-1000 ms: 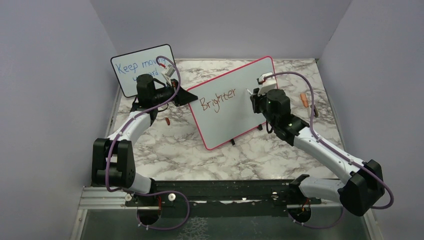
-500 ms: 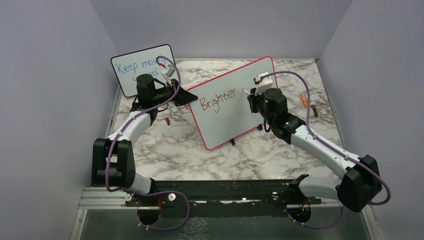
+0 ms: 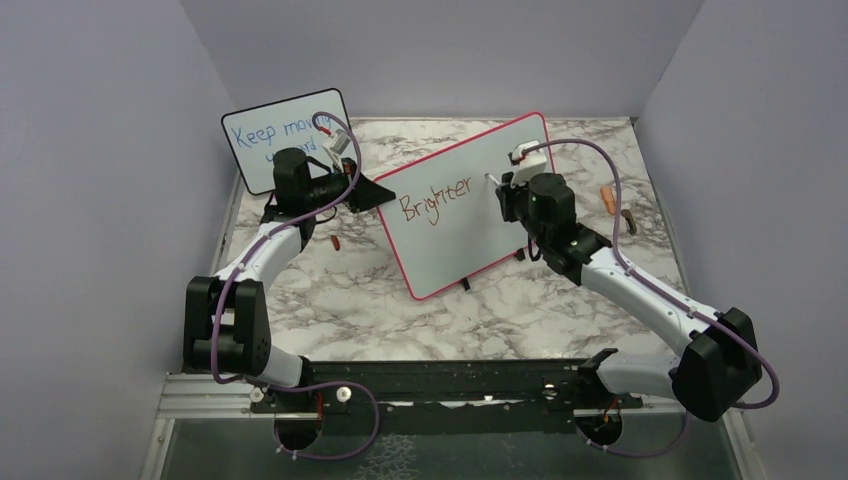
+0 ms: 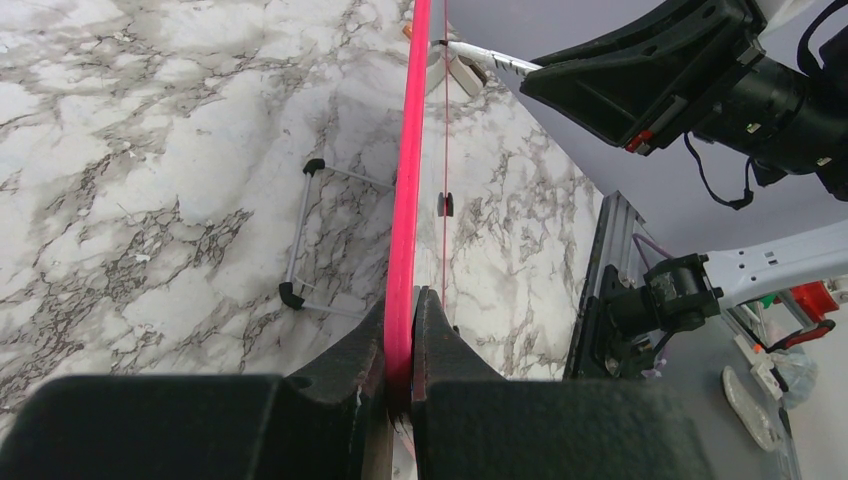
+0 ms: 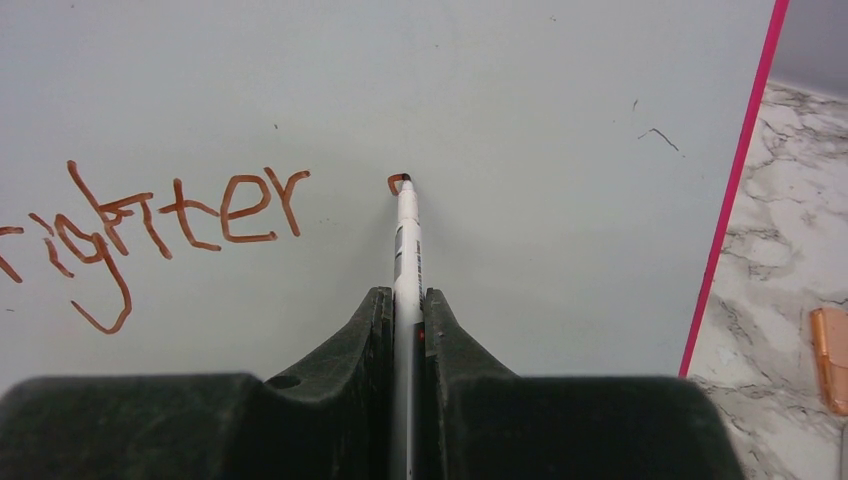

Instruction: Write a sentence on the whiteboard

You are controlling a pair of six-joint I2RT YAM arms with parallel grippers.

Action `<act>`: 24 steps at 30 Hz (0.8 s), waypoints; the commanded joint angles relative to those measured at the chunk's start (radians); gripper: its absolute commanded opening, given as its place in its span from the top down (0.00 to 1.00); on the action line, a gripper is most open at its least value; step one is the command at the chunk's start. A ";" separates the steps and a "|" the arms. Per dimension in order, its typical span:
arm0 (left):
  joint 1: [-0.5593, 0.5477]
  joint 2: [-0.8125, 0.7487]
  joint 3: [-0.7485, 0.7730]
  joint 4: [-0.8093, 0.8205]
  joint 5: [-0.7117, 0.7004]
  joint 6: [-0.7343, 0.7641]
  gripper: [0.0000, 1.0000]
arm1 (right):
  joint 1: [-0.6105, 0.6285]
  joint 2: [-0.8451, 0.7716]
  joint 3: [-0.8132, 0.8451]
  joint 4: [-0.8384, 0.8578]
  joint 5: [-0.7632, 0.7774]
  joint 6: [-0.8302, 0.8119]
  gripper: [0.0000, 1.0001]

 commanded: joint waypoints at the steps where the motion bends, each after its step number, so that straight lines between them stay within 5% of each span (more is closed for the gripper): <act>1: -0.017 0.043 -0.014 -0.108 -0.066 0.101 1.00 | -0.019 0.017 0.017 0.020 0.027 -0.039 0.99; 24: -0.017 0.041 -0.015 -0.110 -0.072 0.103 1.00 | -0.033 -0.038 0.029 0.013 -0.035 -0.041 0.99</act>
